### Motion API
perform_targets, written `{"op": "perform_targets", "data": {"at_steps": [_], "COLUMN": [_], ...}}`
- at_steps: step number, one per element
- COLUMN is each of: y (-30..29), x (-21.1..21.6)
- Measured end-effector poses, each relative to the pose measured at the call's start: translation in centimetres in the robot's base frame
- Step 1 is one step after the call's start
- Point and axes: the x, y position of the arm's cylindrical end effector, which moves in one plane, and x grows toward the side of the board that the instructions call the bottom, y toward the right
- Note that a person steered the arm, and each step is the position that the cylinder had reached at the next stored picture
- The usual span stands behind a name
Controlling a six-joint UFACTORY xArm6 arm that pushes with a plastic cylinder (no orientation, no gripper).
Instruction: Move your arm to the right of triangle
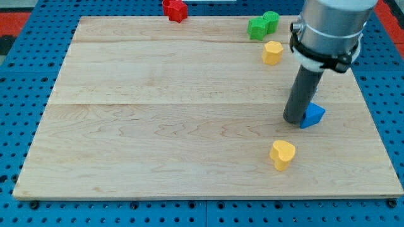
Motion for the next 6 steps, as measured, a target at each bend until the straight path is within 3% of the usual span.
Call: {"op": "perform_targets", "data": {"at_steps": [1, 3, 4, 5, 6], "y": [3.9, 4.9, 6.8, 12.0, 16.1], "x": [0.9, -3.8, -2.4, -3.5, -9.8]}}
